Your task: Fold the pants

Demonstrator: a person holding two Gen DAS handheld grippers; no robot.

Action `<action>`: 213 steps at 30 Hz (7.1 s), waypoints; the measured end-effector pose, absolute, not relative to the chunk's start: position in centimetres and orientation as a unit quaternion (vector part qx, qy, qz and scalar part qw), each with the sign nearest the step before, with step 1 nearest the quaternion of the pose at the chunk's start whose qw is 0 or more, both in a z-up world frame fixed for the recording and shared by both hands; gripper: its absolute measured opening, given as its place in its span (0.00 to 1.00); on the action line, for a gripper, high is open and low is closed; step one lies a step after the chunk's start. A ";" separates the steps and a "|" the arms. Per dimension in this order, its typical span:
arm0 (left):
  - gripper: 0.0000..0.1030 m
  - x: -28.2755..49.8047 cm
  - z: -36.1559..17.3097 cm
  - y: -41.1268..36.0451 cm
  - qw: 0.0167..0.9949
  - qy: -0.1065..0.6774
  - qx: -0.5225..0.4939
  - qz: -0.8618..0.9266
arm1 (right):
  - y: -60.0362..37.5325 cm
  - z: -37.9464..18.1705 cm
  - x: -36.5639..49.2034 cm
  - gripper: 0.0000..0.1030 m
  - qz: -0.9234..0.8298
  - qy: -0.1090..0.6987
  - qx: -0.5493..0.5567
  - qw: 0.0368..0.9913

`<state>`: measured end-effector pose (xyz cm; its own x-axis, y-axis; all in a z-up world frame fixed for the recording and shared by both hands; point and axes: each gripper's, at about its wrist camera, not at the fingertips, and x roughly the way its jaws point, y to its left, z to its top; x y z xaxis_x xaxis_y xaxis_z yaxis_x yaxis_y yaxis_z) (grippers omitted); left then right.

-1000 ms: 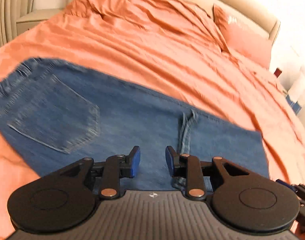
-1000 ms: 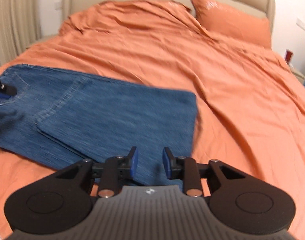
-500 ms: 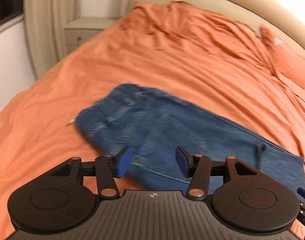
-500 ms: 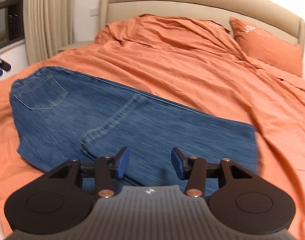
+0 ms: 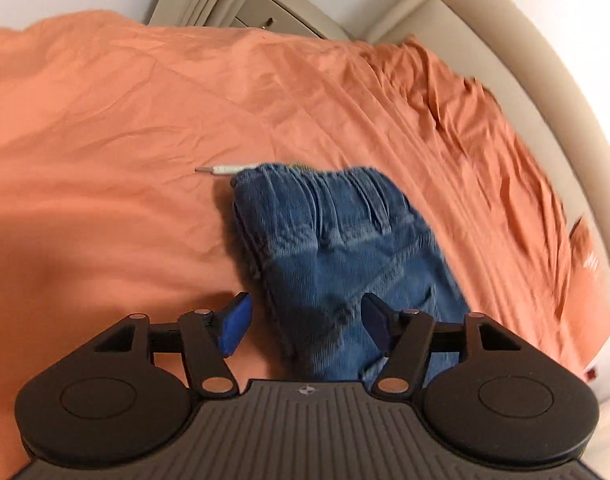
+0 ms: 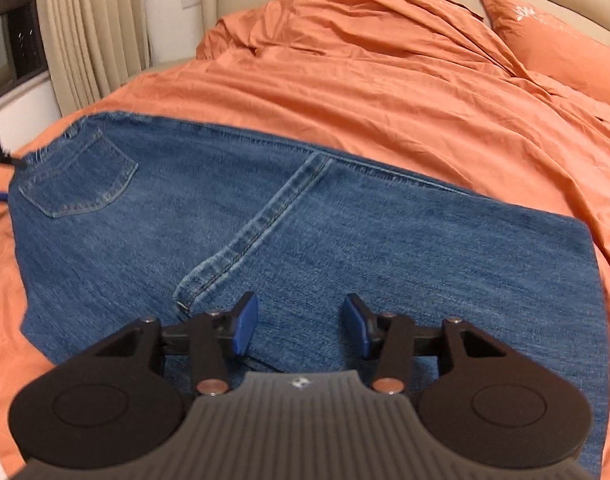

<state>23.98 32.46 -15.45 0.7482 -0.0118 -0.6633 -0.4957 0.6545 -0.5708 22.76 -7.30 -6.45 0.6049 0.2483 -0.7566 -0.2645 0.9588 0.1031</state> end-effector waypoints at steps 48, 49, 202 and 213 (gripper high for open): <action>0.20 23.4 -7.2 -9.7 0.954 0.260 0.152 -0.009 | -22.9 2.1 17.2 0.68 0.097 0.440 0.147 0.881; 0.20 22.7 -8.7 -11.1 0.948 0.269 0.170 -0.025 | -23.3 1.8 17.4 0.68 0.095 0.443 0.154 0.878; 0.30 29.8 -15.8 1.0 0.911 0.392 -0.001 -0.132 | -29.8 -7.0 28.0 0.32 0.010 0.454 0.304 0.838; 0.51 25.8 -10.7 1.4 0.896 0.397 0.100 -0.174 | -32.5 -3.9 16.9 0.48 -0.038 0.415 0.414 0.810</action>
<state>25.75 1.37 -10.72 0.6244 -0.2321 -0.7458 0.3904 0.9197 0.0407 16.89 -32.51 -3.93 0.6534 0.2810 -0.7029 0.4049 0.6549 0.6381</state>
